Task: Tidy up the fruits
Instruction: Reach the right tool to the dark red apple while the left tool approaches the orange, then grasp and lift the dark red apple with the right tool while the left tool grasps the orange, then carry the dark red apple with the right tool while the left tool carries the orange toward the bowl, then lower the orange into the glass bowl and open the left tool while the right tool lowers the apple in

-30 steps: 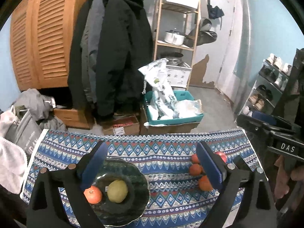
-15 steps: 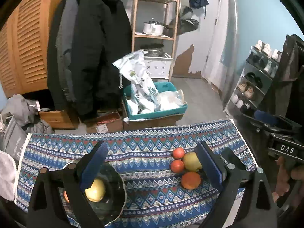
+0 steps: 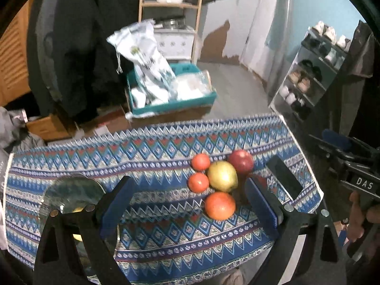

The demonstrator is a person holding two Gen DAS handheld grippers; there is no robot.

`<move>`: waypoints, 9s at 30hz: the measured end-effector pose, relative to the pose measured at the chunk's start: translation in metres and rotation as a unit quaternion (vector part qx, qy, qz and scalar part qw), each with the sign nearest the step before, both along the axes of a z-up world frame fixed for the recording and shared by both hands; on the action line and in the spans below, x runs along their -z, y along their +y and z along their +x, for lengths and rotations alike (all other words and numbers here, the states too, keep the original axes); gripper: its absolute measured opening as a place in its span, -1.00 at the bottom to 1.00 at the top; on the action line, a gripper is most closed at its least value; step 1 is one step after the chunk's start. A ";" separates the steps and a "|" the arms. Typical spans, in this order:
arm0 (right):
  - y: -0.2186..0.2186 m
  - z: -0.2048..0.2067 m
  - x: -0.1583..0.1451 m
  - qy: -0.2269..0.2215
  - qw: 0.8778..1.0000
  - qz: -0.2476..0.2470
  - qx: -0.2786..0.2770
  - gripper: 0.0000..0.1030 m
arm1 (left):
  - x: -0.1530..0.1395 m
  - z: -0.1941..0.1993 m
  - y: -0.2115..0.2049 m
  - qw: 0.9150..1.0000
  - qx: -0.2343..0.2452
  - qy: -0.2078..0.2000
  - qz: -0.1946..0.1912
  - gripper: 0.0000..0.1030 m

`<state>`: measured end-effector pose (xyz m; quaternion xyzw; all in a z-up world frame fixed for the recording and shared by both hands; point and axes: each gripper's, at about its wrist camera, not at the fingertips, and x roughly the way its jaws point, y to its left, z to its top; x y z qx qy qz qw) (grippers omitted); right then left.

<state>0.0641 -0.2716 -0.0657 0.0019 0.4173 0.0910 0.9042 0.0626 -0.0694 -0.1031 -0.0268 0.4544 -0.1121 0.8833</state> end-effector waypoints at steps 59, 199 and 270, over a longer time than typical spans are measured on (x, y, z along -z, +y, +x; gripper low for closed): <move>-0.022 0.055 0.219 0.215 0.976 -0.017 0.008 0.56 | 0.151 0.053 -0.049 0.988 0.026 0.151 0.003 0.85; 0.226 0.036 0.010 0.035 0.983 0.056 -0.169 0.56 | 0.023 -0.031 0.186 0.990 -0.138 -0.019 0.001 0.33; 0.329 0.057 0.156 0.197 0.954 0.028 -0.225 0.57 | 0.127 -0.022 0.265 0.972 -0.209 0.110 0.001 0.39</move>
